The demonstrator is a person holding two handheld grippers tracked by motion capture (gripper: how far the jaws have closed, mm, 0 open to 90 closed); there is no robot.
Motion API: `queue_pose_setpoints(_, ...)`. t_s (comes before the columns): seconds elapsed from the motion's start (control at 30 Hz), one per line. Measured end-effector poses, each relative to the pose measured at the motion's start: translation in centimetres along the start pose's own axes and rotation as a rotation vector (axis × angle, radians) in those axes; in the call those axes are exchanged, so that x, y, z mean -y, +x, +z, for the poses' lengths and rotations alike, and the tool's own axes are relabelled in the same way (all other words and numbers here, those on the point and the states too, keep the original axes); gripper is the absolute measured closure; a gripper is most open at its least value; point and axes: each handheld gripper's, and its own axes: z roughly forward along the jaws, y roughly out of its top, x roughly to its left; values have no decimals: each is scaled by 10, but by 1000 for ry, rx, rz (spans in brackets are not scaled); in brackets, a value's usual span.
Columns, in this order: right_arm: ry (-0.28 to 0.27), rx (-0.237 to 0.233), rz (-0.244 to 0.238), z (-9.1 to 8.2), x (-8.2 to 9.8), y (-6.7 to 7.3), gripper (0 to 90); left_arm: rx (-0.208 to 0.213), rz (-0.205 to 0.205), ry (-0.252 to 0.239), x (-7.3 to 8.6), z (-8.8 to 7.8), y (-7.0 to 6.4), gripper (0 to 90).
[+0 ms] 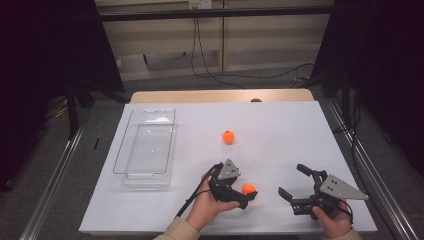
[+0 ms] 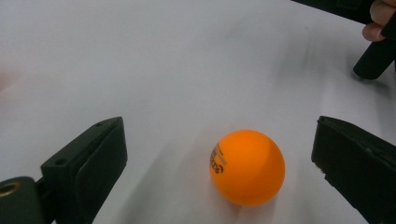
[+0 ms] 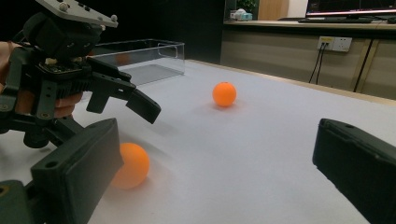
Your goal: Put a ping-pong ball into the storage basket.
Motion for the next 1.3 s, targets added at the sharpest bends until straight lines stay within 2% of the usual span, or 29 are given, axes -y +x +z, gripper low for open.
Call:
queue_pose_setpoints(0.43, 0, -1, -3, 0, 0, 0, 7, 20, 20, 59, 0, 4, -3, 146)
queue_pose_setpoints(0.93, 1, 0, -2, 0, 0, 0, 7, 62, 20, 127, 3, 13, -4, 289)
queue_pose_setpoints(1.3, 0, 1, -3, 0, -1, 0, 7, 64, 11, 136, 3, 15, -3, 333)
